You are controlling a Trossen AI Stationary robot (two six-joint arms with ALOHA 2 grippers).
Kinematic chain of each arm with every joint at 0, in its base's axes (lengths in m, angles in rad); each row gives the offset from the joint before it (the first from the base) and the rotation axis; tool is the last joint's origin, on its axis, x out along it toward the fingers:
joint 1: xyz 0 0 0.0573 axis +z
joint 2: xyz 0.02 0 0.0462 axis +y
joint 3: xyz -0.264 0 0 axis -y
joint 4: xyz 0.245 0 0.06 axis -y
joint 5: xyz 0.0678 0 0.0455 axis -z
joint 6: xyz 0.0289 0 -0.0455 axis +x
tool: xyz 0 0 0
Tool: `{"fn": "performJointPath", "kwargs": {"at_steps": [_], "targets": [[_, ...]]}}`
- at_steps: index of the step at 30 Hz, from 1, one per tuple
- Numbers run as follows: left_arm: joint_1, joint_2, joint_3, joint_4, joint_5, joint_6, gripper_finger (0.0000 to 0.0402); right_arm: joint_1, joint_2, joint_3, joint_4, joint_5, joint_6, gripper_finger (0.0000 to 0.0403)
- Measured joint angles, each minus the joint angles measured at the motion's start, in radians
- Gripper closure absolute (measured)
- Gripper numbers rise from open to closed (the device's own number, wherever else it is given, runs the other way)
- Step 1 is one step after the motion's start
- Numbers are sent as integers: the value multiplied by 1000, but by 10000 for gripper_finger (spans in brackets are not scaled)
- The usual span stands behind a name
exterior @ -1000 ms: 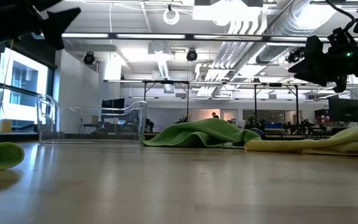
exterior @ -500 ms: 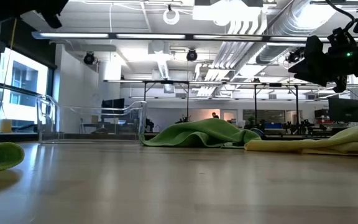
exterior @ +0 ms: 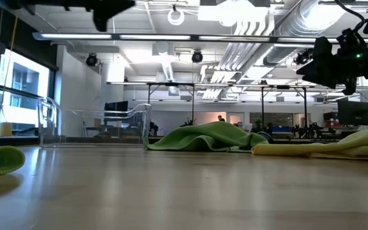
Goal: Roll microfiber towels into tight, uniform cylinder then place into a basket
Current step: Fold the light green towel
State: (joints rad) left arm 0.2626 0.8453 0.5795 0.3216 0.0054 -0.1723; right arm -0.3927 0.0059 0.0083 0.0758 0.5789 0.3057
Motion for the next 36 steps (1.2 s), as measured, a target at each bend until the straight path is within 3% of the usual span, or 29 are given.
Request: {"fn": "performJointPath", "kwargs": {"at_steps": [8,16,24,29,36], "targets": [[-133,311,184,-103,63,-120,190,0,0,0,0,0,-71,261],[-301,505,263,-277,95,-327,190,0,0,0,18,-17,-39,261],[-477,577,268,-560,247,-671,190,1,0,0,29,-75,119,261],[-587,581,268,-778,264,-925,190,1,0,0,31,-80,140,261],[-728,589,268,-956,258,-1029,190,1,0,0,43,-80,140,261]]}}
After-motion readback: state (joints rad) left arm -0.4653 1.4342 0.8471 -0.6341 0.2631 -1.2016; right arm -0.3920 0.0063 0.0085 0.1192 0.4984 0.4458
